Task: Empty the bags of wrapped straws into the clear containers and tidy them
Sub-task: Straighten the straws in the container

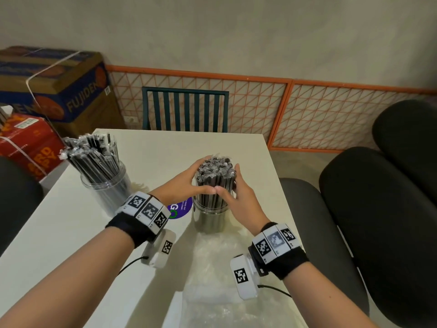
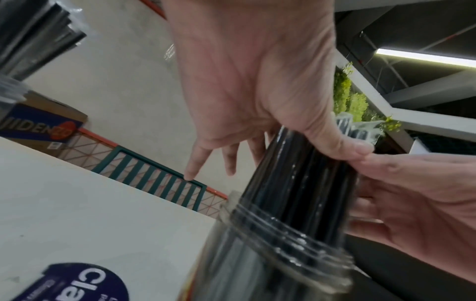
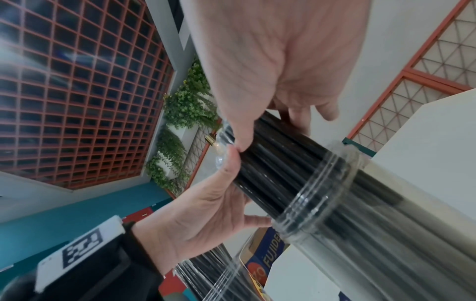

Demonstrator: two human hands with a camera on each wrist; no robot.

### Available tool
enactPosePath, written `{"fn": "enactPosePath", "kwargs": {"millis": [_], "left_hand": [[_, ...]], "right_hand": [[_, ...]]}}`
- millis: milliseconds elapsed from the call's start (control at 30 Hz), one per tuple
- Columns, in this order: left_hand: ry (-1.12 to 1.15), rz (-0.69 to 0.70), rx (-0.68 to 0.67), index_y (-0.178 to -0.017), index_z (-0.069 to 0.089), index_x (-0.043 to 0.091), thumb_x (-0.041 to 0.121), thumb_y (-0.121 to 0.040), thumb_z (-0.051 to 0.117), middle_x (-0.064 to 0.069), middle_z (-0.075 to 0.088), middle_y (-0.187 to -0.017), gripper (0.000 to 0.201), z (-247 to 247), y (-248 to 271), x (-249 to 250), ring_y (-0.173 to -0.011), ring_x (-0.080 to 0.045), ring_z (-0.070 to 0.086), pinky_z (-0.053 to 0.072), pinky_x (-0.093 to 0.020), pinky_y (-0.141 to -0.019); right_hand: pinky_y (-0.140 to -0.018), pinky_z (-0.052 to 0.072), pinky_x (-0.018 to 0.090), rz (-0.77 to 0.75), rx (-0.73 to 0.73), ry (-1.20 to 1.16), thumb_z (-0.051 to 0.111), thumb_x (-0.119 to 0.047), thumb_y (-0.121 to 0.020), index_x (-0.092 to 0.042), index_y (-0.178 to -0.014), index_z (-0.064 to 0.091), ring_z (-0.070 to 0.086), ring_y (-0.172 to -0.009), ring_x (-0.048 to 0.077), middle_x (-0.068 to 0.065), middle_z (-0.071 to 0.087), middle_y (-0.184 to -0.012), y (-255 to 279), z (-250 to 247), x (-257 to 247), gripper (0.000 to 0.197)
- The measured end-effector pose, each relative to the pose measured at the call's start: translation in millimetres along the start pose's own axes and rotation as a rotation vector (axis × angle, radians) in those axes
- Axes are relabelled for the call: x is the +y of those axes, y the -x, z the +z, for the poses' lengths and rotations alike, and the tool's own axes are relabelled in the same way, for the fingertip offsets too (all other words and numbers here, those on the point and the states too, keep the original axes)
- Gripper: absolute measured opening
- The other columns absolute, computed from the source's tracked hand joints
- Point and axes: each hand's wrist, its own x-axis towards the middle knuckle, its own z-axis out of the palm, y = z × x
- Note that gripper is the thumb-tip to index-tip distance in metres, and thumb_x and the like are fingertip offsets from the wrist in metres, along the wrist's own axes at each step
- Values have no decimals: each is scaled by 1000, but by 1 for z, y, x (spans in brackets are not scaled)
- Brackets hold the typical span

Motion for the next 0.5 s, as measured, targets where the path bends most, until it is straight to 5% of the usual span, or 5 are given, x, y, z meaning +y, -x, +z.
{"fn": "enactPosePath", "kwargs": {"millis": [133,300,400,500], "left_hand": [[63,4,36,-142,20,32,22,-79,70,27,37,-127,81,9,6,-5,-117,4,40,34,7,-79],[89,-12,45,-145,14,27,32,-70,73,16,35,-134,96,9,10,-11,-125,-2,35,34,-10,-95],[86,-8,44,-146,11,29,49,-56,70,16,33,-135,109,9,11,-10,-125,-1,33,34,2,-83],[84,-7,50,-146,10,29,50,-57,69,18,33,-132,109,10,12,-9,-123,0,34,34,5,-78]], "right_hand": [[-114,24,28,27,-84,36,60,-34,-89,-14,-150,-8,24,-144,16,3,23,-157,1,-5,2,94],[-113,23,28,61,-108,34,69,-26,-83,-12,-150,-6,25,-143,16,2,24,-156,2,-8,5,102],[-114,24,28,49,-113,53,71,-25,-82,-13,-150,-6,26,-143,16,2,26,-156,1,-8,5,104],[-115,26,31,40,-121,65,72,-27,-81,-14,-151,-5,29,-141,16,2,29,-154,1,-7,6,105]]}}
